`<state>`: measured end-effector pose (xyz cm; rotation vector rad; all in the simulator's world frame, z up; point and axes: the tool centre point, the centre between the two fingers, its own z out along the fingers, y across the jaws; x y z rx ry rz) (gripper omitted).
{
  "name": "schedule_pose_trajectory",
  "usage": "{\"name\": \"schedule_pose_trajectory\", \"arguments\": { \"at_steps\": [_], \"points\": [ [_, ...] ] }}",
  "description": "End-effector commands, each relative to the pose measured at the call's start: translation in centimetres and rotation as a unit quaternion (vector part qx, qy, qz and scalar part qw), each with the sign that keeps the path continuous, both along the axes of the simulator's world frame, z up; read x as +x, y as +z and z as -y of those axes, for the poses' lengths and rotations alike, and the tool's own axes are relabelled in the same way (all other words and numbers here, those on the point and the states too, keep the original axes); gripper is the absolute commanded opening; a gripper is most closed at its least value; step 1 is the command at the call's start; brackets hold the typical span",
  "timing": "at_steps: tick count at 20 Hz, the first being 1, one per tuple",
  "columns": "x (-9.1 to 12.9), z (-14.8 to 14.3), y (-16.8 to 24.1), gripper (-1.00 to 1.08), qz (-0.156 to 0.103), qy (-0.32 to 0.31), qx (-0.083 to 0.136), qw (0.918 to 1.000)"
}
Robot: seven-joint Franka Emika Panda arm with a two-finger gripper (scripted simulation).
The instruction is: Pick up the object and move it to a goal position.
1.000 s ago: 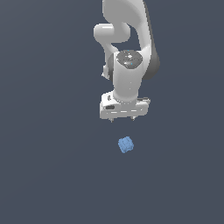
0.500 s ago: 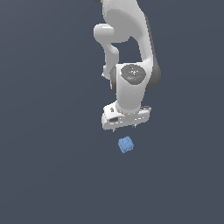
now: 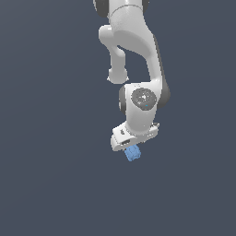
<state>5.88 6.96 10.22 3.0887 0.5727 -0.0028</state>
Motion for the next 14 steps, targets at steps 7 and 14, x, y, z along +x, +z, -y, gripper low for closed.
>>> {"name": "schedule_pose_trajectory", "arguments": {
  "at_steps": [7, 14],
  "points": [
    [0.6, -0.3, -1.1, 1.0, 0.0, 0.017, 0.0, 0.9999],
    [0.6, -0.3, -2.9, 1.0, 0.001, 0.017, 0.0, 0.9998]
  ]
}}
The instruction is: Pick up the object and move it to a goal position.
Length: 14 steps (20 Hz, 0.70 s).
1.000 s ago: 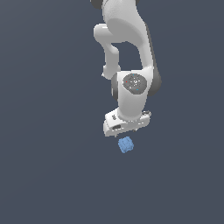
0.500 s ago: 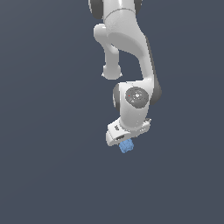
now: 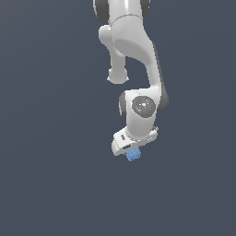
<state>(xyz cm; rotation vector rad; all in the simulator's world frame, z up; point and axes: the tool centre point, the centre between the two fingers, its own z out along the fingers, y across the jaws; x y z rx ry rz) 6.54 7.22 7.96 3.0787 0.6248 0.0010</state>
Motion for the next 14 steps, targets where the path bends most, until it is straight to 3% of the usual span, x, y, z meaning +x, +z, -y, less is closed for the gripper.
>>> {"name": "schedule_pose_trajectory", "arguments": {
  "at_steps": [1, 11, 12, 14],
  "points": [
    [-0.1, 0.0, -1.3, 1.0, -0.001, 0.0, 0.0, 1.0],
    [0.1, 0.0, -3.9, 1.0, 0.0, 0.002, 0.0, 1.0],
    [0.1, 0.0, -3.9, -1.0, 0.0, 0.002, 0.0, 1.0],
    [0.1, 0.0, -3.9, -1.0, 0.0, 0.002, 0.0, 1.0]
  ]
}}
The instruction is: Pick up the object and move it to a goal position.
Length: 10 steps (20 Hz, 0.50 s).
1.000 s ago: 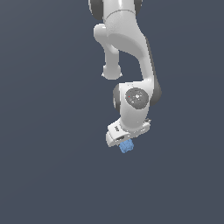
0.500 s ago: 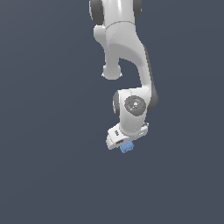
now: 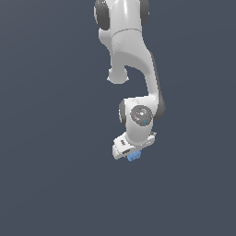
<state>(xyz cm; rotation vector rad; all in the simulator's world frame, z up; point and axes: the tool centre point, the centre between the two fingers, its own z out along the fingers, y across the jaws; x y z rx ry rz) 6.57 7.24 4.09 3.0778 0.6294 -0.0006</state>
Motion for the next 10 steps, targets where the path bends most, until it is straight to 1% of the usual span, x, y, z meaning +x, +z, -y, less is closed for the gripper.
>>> {"name": "schedule_pose_trajectory", "arguments": {
  "at_steps": [1, 10],
  "points": [
    [0.02, -0.01, 0.0, -1.0, 0.0, 0.0, 0.0, 1.0],
    [0.04, -0.03, 0.14, -1.0, 0.0, 0.0, 0.0, 1.0]
  ]
}}
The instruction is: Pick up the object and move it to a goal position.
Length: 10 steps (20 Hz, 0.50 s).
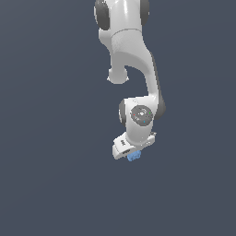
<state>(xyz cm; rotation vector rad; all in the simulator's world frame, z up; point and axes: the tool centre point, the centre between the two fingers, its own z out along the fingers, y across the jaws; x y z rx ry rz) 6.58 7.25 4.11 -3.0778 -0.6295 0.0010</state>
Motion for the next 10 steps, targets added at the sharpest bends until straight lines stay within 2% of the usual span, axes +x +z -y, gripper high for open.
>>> {"name": "schedule_pose_trajectory", "arguments": {
  "at_steps": [1, 10],
  "points": [
    [0.1, 0.0, 0.3, -1.0, 0.0, 0.0, 0.0, 1.0],
    [0.9, -0.6, 5.1, -1.0, 0.0, 0.0, 0.0, 1.0]
  ]
}}
